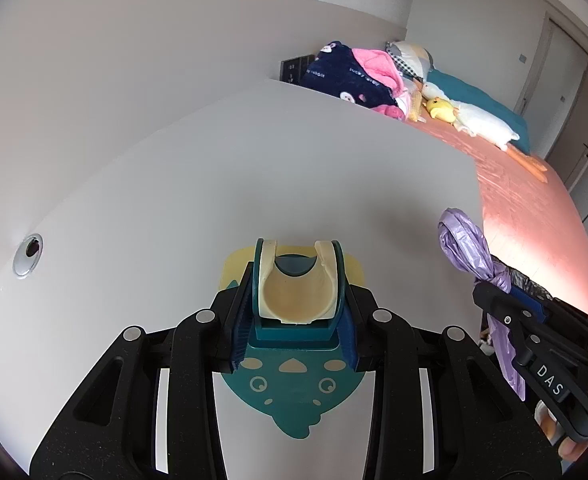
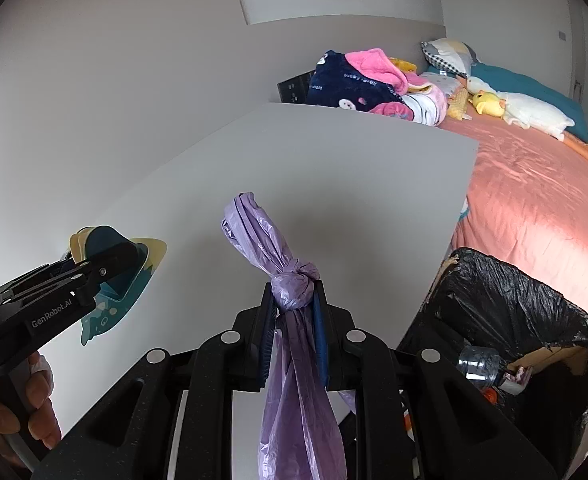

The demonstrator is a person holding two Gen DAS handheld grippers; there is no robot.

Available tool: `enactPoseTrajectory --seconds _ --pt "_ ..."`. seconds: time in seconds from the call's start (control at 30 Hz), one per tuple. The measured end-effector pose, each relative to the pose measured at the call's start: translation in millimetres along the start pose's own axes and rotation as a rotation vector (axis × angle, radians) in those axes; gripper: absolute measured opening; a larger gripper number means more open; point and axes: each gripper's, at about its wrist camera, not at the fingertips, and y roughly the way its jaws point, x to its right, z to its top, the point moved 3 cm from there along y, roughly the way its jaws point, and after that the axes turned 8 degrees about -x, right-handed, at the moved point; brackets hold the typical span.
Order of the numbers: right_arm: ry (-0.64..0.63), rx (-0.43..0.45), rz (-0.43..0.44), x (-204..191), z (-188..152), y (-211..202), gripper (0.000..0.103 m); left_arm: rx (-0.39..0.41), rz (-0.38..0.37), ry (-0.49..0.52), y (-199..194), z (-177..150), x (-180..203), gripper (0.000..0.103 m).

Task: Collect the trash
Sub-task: 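Lift and carry the teal toy and purple bag over the bin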

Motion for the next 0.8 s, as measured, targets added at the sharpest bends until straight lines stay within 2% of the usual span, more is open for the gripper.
enactPoseTrajectory --seconds 0.8 --pt "0.118 0.066 -0.066 68 -47 -59 0.019 -0.004 -0.079 0.158 -14 -28 96 0.035"
